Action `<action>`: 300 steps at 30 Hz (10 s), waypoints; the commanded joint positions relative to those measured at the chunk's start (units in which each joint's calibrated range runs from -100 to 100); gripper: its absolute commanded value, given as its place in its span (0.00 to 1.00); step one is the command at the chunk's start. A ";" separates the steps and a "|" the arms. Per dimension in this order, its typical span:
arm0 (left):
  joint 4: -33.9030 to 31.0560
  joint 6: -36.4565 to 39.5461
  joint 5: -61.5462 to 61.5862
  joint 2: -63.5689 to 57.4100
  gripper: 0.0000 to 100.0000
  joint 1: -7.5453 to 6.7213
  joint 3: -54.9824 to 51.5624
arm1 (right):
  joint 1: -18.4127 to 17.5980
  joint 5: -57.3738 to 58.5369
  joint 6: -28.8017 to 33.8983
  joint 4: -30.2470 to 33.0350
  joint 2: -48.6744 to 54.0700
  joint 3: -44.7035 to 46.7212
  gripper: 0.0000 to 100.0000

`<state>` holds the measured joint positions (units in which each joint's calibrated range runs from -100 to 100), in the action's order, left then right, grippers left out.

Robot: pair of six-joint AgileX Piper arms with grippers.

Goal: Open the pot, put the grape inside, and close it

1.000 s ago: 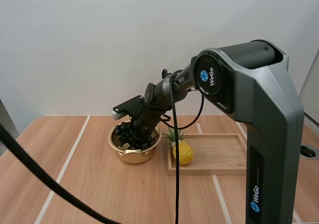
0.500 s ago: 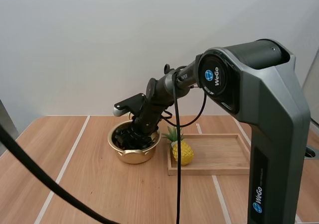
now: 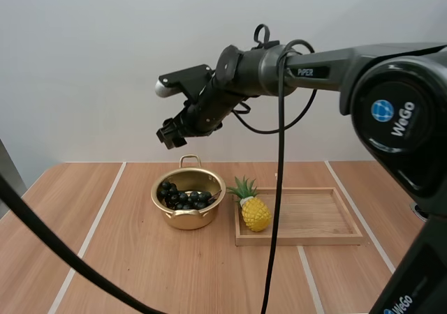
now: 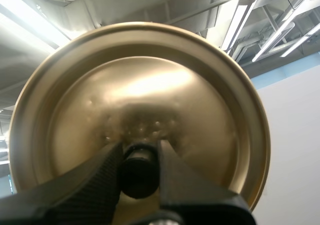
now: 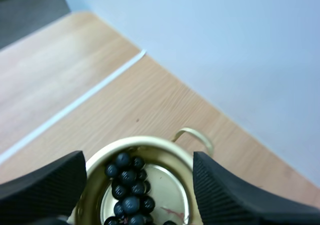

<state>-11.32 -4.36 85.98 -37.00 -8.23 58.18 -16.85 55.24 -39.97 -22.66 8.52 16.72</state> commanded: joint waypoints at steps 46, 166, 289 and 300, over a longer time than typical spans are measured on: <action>-0.88 1.24 14.02 6.72 0.00 -0.08 -20.87 | 21.25 -1.64 13.70 16.03 51.18 -13.89 0.00; 21.79 -21.47 11.12 49.84 0.00 2.51 -71.74 | 21.25 0.94 13.59 24.29 50.84 -13.89 0.00; -8.77 31.81 -83.09 -63.00 0.00 5.11 -158.18 | 16.32 -40.68 33.71 31.32 91.48 81.58 0.00; -8.55 36.01 -64.54 -63.00 0.00 5.61 -158.18 | 16.56 -31.50 33.71 27.23 91.48 83.28 0.00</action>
<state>-19.90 30.11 17.50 -99.79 -2.81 -99.84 -0.64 21.14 -6.43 4.97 99.57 99.82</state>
